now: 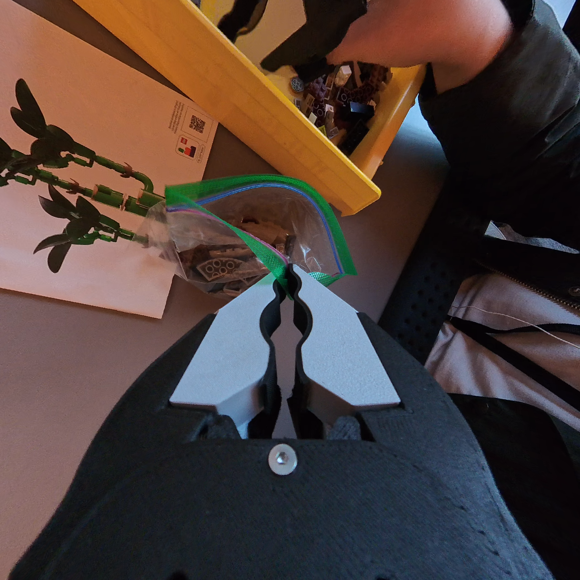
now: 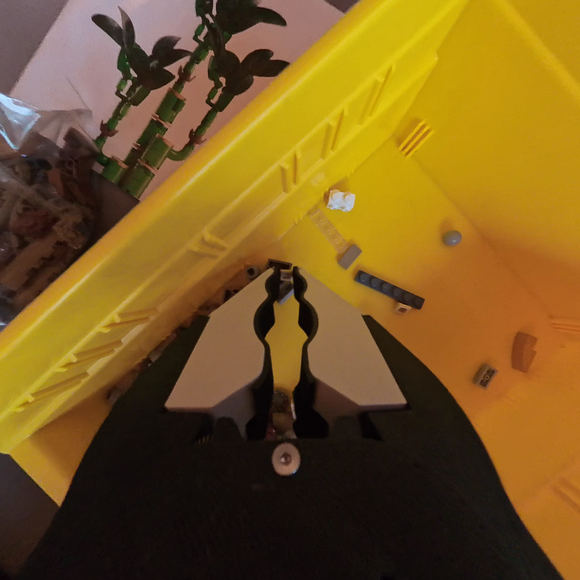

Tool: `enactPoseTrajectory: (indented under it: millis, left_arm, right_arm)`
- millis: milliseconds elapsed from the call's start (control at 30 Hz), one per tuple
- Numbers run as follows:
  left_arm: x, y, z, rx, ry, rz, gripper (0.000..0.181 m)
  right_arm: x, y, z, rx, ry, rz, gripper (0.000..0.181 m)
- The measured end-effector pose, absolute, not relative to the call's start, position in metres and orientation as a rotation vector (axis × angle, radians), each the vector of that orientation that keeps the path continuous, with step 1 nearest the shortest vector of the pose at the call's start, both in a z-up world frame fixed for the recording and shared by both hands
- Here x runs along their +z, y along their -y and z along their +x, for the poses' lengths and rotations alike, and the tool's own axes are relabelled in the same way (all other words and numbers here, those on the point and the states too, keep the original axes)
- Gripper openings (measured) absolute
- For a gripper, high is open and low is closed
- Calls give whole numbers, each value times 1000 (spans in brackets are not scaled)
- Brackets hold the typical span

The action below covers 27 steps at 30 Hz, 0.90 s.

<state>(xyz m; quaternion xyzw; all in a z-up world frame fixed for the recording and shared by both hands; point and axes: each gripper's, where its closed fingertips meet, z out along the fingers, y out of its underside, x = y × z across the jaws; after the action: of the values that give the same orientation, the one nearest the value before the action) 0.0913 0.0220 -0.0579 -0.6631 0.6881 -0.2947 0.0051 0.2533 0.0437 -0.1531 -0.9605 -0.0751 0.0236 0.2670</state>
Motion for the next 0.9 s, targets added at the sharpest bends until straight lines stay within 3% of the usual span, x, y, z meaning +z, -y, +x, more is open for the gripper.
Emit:
enactPoseTrajectory:
  millis: [167,333,500,600,767,900]
  left_arm:
    - [-57,-22,91,-916,-2157,-2068,0]
    - [-58,-22,91,-923,-2155,-2080,0]
    - [-57,-21,91,-922,-2152,-2079,0]
    - [-57,-21,90,-926,-2151,-2081,0]
    - [-57,-21,90,-931,-2152,-2090,0]
    - [-59,-20,90,-927,-2159,-2092,0]
  right_arm:
    - [-90,-47,237,149,210,-2401,7]
    - [-12,-35,156,275,468,-2137,6]
    - [-48,-26,99,478,683,-2197,7]
    - [-59,-28,111,399,716,-2252,25]
    - [-14,-26,182,279,533,-2134,18]
    - [-81,-22,241,161,366,-2428,25]
